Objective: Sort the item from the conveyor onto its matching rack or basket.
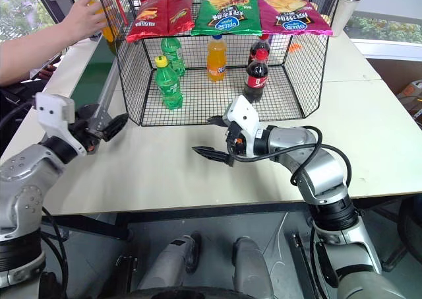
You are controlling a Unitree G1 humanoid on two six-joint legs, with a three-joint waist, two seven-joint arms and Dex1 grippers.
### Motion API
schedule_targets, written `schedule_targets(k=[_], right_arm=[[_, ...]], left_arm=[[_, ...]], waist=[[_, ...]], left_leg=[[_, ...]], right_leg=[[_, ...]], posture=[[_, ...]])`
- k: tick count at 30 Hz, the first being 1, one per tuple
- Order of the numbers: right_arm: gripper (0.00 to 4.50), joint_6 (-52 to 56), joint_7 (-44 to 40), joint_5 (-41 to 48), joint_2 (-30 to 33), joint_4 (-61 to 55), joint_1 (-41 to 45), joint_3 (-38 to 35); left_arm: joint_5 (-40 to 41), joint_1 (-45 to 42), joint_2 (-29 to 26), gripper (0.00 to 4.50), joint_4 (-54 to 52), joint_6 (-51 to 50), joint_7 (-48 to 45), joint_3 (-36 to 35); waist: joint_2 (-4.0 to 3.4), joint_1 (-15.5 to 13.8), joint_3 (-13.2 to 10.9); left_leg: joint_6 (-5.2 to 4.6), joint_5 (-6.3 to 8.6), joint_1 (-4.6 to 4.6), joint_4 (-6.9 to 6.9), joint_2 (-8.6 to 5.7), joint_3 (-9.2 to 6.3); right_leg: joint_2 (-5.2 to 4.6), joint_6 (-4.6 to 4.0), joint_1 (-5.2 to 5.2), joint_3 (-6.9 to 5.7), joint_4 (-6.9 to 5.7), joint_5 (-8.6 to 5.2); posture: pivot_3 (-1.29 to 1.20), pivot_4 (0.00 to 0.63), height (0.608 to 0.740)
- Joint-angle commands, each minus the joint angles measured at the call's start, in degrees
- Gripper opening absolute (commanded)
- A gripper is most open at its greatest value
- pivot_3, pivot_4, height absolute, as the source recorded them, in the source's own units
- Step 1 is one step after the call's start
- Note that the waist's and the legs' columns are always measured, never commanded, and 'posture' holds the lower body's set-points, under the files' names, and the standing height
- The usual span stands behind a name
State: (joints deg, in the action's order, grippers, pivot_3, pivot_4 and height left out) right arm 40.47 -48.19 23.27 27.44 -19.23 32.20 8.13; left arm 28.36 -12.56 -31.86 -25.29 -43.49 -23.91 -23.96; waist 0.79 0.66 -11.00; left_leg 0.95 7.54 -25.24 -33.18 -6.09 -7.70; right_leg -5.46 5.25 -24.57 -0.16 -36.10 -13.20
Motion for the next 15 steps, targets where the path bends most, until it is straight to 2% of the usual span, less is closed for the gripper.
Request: schedule_targets(k=[1, 9, 15], right_arm=[[4.41, -1.9, 1.9, 1.0, -2.5, 0.2, 1.8, -1.1], [4.41, -3.1, 3.4, 1.1, -4.8, 2.4, 2.5, -1.0], [4.41, -4.0, 2.9, 0.8, -4.3, 2.6, 1.7, -0.3]], left_arm=[[0.8, 0.4, -1.4, 4.50, -0.1, 0.5, 1.4, -4.5], [3.8, 3.0, 0.3, 4.50, 4.0, 0.5, 4.5, -10.8], [3.5, 4.3, 0.7, 4.50, 6.7, 2.3, 6.3, -12.1]], waist=[[0.00, 0.0, 0.0], [0.01, -0.1, 0.0], [0.01, 0.0, 0.0]], left_leg=[[0.00, 0.00, 0.00, 0.00, 0.00, 0.00], [0.00, 0.00, 0.00, 0.01, 0.00, 0.00], [0.01, 0.00, 0.00, 0.02, 0.00, 0.00]], right_leg=[[0.00, -0.04, 0.00, 0.00, 0.00, 0.02], [0.00, -0.05, -0.02, 0.00, 0.00, 0.03], [0.00, -0.05, -0.03, 0.01, 0.00, 0.03]], posture=[[0.00, 0.150, 0.739], [0.00, 0.150, 0.739], [0.00, 0.150, 0.739]])
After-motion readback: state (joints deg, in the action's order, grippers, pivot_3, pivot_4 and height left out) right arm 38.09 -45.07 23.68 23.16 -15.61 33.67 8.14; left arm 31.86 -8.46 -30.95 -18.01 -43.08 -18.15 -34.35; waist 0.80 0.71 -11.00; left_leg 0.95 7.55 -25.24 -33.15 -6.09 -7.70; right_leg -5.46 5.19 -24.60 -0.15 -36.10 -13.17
